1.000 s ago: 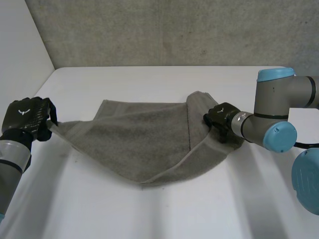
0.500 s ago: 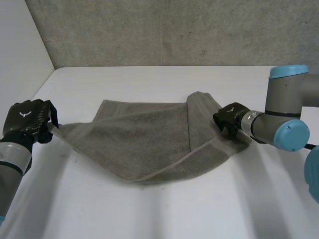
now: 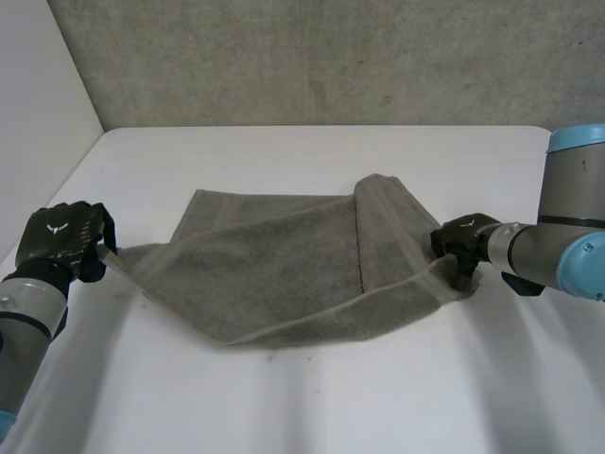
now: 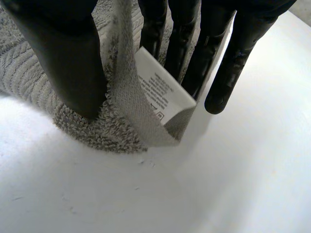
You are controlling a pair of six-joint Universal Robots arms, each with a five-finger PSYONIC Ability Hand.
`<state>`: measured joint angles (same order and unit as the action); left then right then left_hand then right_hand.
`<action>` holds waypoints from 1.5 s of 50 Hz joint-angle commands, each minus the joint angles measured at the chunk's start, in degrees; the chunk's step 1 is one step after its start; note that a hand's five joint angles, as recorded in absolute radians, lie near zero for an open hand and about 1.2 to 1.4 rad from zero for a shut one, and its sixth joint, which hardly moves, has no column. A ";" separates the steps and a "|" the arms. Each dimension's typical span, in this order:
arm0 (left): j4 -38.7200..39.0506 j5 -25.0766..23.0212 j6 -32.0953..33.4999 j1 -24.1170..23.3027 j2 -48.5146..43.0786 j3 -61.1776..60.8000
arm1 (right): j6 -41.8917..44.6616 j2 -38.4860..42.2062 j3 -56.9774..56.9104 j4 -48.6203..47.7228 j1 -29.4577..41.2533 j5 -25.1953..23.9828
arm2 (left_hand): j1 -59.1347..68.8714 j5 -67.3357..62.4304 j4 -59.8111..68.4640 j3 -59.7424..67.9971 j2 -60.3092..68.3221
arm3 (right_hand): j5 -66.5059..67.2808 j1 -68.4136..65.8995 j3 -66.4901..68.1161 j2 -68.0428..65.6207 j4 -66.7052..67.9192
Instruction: Fold the towel.
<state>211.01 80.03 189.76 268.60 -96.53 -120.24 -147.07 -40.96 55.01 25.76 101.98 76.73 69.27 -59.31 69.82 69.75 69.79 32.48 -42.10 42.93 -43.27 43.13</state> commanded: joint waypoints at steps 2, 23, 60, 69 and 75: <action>0.37 -0.05 0.00 -0.27 0.02 -0.43 | -3.92 -1.49 1.42 -0.01 -1.09 -0.61 | 10.73 -10.69 10.18 10.25 10.21 | 5.62 -6.00 5.16 -4.83 4.97; 2.65 -7.95 8.33 -1.15 -8.85 -0.88 | -9.99 -23.20 30.77 -12.32 -10.49 -13.00 | -26.73 26.77 -27.28 -27.21 -27.25 | 37.52 -37.90 37.07 -36.73 36.87; 12.23 -16.57 29.44 1.13 -10.79 -7.38 | -10.07 -31.37 42.46 -20.75 -19.09 -17.75 | -23.57 23.61 -24.11 -24.04 -24.09 | 37.52 -37.90 37.07 -36.73 36.87; 12.23 -20.08 29.44 1.58 -10.52 -8.87 | -12.27 -33.75 42.37 -21.37 -20.95 -17.75 | -20.05 20.09 -20.59 -20.53 -20.57 | 37.52 -37.90 37.07 -36.73 36.87; 12.15 -24.21 29.44 1.58 -10.35 -9.49 | -15.44 -34.27 42.46 -22.86 -21.39 -17.75 | -16.84 16.88 -17.39 -17.32 -17.36 | 37.52 -37.90 37.07 -36.73 36.87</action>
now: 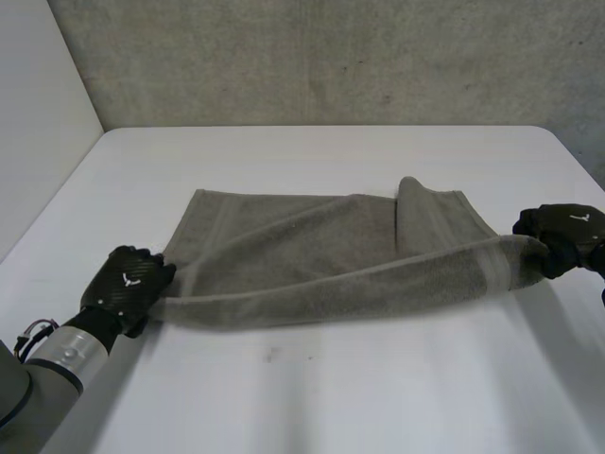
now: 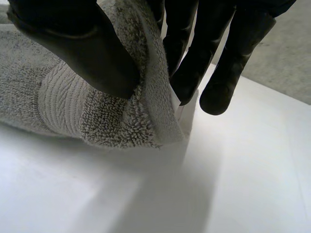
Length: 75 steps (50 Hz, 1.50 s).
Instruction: Fold the towel.
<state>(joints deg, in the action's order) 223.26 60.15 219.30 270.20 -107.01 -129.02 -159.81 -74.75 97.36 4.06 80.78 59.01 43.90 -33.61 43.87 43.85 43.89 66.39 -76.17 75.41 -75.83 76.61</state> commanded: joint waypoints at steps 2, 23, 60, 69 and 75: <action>-0.10 -4.86 -0.10 -0.02 0.13 -0.88 | -2.70 -0.75 0.20 -1.16 -0.27 -0.03 | 9.03 -9.33 9.06 9.08 9.05 | 3.61 -3.83 4.59 -4.17 3.39; -0.98 -4.69 -0.10 -0.20 0.75 -0.70 | -2.62 -2.41 0.02 -0.72 -0.18 -0.21 | 36.10 -36.39 36.13 36.15 36.11 | 3.61 -3.83 4.59 -4.17 3.39; -39.92 9.46 -29.72 -2.57 23.25 47.46 | -6.84 -12.55 -46.10 22.83 0.51 -1.45 | 36.10 -36.39 36.13 36.15 36.11 | 3.61 -3.83 4.59 -4.17 3.39; -45.27 13.76 -29.37 -7.66 4.47 66.76 | -5.61 3.09 -61.92 27.05 8.95 7.69 | 36.10 -36.39 36.13 36.15 36.11 | 3.61 -3.83 4.59 -4.17 3.39; -46.77 17.53 -29.19 -9.78 -7.93 79.51 | -4.11 11.12 -68.01 26.53 12.39 10.16 | 36.10 -36.39 36.13 36.15 36.11 | 3.61 -3.83 4.59 -4.17 3.39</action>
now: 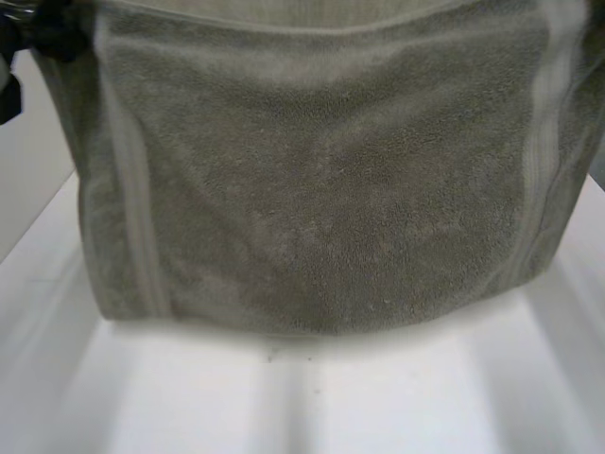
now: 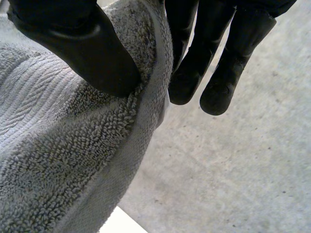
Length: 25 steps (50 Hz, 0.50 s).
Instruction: Fold the towel.
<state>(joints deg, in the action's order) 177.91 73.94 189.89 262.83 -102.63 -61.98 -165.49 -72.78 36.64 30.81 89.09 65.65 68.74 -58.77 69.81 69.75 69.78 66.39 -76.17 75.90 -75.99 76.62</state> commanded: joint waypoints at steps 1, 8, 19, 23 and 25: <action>-1.42 3.76 0.22 -2.41 -12.33 12.50 | 2.01 11.23 -8.76 -0.83 5.30 3.96 | 11.26 -11.23 10.19 10.25 10.22 | 3.61 -3.83 4.10 -4.01 3.38; 1.83 5.16 -0.05 -3.91 -20.06 20.94 | 2.81 17.41 -12.73 -10.15 9.35 8.18 | 11.26 -11.23 10.19 10.25 10.22 | 3.61 -3.83 4.10 -4.01 3.38; 20.73 13.51 -2.86 -6.02 -18.92 25.77 | 1.49 16.00 -11.50 -35.20 10.49 13.28 | 11.26 -11.23 10.19 10.25 10.22 | 3.61 -3.83 4.10 -4.01 3.38; 22.05 13.87 -8.12 -5.93 -17.43 21.57 | -1.40 14.51 -6.69 -35.38 10.41 12.40 | 11.26 -11.23 10.19 10.25 10.22 | 3.61 -3.83 4.10 -4.01 3.38; 22.13 13.42 -9.19 -5.93 -17.42 19.00 | -1.76 14.51 -4.23 -35.12 10.32 12.23 | 11.26 -11.23 10.19 10.25 10.22 | 3.61 -3.83 4.10 -4.01 3.38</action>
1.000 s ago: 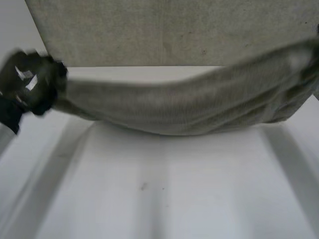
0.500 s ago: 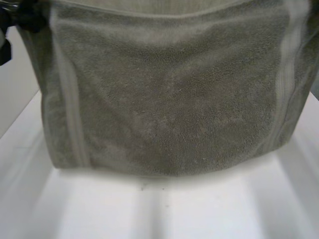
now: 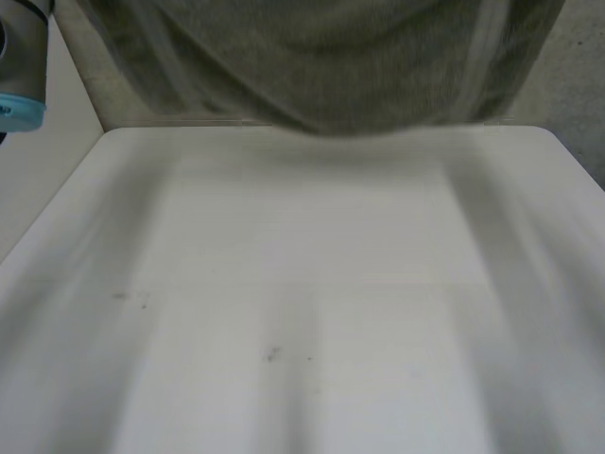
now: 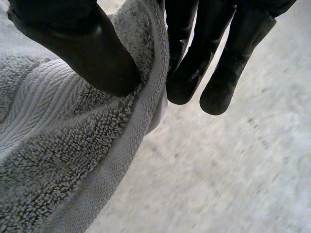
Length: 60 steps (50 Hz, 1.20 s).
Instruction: Fold the towel.
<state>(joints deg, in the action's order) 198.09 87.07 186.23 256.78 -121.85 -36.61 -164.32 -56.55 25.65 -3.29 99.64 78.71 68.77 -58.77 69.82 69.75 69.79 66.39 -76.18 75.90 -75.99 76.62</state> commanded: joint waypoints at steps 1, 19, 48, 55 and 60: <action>1.86 0.20 -5.79 0.13 1.61 -9.15 | -3.03 -1.64 9.57 -0.58 -0.24 -1.36 | 11.23 -11.23 10.18 10.25 10.21 | 3.61 -3.82 4.10 -4.01 3.38; 2.65 -6.30 -2.10 1.45 -7.97 -40.91 | 11.27 8.73 39.46 3.11 -2.08 -13.24 | 11.23 -11.23 10.18 10.25 10.21 | 3.61 -3.82 4.10 -4.01 3.38; -2.44 -18.25 12.67 12.96 26.49 -79.05 | 39.39 -19.47 59.33 45.10 -12.98 -13.76 | 11.23 -11.23 10.18 10.25 10.21 | 3.61 -3.82 4.10 -4.01 3.38; -5.87 -23.35 15.04 15.60 31.24 -80.29 | 42.24 -21.67 58.72 46.27 -14.21 -13.85 | 11.23 -11.23 10.18 10.25 10.21 | 3.61 -3.82 4.10 -4.01 3.38; -4.30 -23.53 15.22 14.90 24.15 -75.65 | 39.44 -15.90 55.39 38.74 -13.60 -13.77 | 11.23 -11.23 10.18 10.25 10.21 | 3.61 -3.82 4.10 -4.01 3.38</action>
<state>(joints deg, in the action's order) 192.43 64.04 201.17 272.20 -91.09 -116.94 -121.75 -77.87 84.25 42.66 85.30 64.77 68.80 -59.06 69.83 69.77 69.80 66.71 -76.19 75.90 -75.99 76.62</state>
